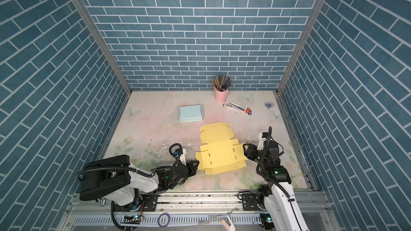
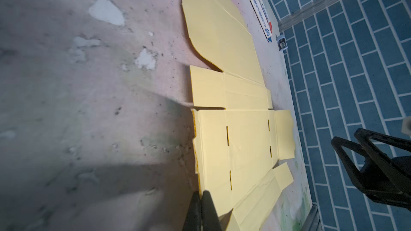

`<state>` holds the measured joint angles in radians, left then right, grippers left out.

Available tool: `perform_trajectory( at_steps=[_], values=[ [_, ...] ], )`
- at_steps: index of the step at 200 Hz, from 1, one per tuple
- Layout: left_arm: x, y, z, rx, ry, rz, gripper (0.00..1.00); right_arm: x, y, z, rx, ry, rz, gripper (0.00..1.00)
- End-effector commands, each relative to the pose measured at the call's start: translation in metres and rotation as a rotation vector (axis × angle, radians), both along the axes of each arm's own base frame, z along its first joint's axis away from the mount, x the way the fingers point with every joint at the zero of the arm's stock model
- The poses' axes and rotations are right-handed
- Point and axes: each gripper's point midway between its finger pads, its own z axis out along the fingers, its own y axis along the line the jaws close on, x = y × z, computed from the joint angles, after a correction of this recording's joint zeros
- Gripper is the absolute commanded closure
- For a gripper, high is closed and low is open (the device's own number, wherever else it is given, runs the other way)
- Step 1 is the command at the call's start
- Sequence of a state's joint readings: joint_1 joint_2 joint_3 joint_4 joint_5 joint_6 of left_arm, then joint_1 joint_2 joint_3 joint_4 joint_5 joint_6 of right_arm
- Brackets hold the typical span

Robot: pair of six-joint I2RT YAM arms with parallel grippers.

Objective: Fold the paper box

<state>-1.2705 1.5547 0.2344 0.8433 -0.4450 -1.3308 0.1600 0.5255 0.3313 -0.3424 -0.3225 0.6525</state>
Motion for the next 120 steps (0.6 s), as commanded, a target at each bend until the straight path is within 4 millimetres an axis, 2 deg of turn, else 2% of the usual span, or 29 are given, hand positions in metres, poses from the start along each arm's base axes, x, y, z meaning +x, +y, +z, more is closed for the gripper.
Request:
perform_trajectory(
  at_steps=[1,12,20,40,54,66,78,93,120],
  values=[
    [0.011,0.024,0.013,-0.097,-0.082,0.211,0.99,-0.004,0.026,0.013,0.116,-0.018,0.046,0.46],
    [0.008,0.023,0.011,-0.116,-0.083,0.216,0.95,-0.01,0.034,0.01,0.105,-0.006,0.078,0.45],
    [0.005,0.015,0.01,-0.132,-0.084,0.188,0.91,-0.014,0.039,0.006,0.101,0.007,0.093,0.45],
    [-0.012,-0.019,0.007,-0.158,-0.082,0.055,0.79,-0.021,0.043,-0.005,0.102,0.045,0.104,0.46],
    [-0.029,-0.047,-0.002,-0.174,-0.055,-0.074,0.73,-0.027,0.041,-0.011,0.095,0.061,0.097,0.46],
    [-0.044,-0.063,-0.012,-0.205,-0.019,-0.151,0.66,-0.032,0.037,-0.012,0.088,0.067,0.085,0.46],
    [-0.06,-0.068,-0.025,-0.183,0.012,-0.2,0.6,-0.038,0.035,-0.013,0.087,0.075,0.078,0.46],
    [-0.076,-0.069,-0.031,-0.149,-0.006,-0.235,0.53,-0.044,0.034,-0.017,0.092,0.097,0.075,0.46],
    [-0.089,-0.064,-0.041,-0.092,0.001,-0.266,0.47,-0.055,0.031,-0.03,0.085,0.147,0.067,0.47]
  ],
)
